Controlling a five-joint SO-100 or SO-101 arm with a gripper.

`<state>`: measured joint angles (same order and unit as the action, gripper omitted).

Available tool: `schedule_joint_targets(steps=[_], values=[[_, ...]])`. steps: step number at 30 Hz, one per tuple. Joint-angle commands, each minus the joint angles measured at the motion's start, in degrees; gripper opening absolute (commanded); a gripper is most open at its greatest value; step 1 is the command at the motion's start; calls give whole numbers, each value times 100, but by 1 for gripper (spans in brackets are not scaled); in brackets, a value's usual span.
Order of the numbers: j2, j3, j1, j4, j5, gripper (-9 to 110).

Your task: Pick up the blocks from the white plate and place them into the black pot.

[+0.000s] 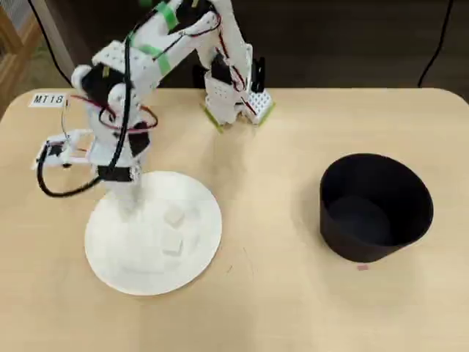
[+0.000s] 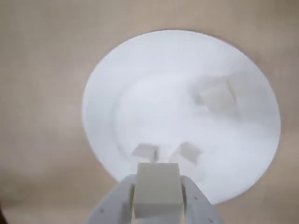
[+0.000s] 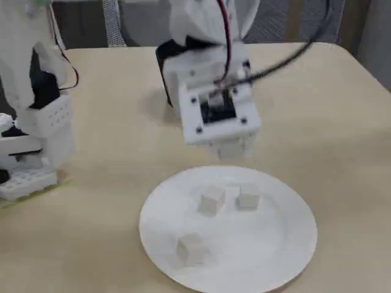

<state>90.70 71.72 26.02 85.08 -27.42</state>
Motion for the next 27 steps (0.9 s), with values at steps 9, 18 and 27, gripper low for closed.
schedule_joint_targets(steps=[9, 18, 27], values=[[2171, 132, -3560, -149, 2505, -2], [3331, 3393, -5607, -2716, 3182, -2], [3015, 4518, -6152, -4166, 2786, -2]])
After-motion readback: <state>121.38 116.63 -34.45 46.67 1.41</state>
